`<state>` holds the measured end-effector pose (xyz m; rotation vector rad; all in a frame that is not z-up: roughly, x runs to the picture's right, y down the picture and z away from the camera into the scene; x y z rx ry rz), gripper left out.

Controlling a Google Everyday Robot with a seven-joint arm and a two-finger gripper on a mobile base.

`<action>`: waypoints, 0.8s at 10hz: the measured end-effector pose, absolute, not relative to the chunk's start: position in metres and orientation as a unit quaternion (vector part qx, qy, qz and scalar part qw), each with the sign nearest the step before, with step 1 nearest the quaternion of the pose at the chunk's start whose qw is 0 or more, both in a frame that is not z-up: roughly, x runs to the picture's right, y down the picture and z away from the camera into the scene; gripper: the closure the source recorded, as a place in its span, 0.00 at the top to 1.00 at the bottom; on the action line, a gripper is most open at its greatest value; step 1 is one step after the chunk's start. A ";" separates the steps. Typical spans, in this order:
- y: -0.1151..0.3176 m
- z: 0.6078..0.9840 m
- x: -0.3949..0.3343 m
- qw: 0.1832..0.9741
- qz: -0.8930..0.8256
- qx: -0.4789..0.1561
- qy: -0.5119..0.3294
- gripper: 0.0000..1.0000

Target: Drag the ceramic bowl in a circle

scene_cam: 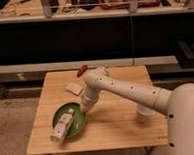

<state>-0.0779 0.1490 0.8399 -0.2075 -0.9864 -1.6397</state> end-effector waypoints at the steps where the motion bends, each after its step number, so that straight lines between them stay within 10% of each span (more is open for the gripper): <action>1: 0.140 0.850 -0.077 0.579 -0.693 -0.091 -0.421 0.00; 8: 0.115 0.905 0.014 0.649 -0.641 -0.140 -0.385 0.00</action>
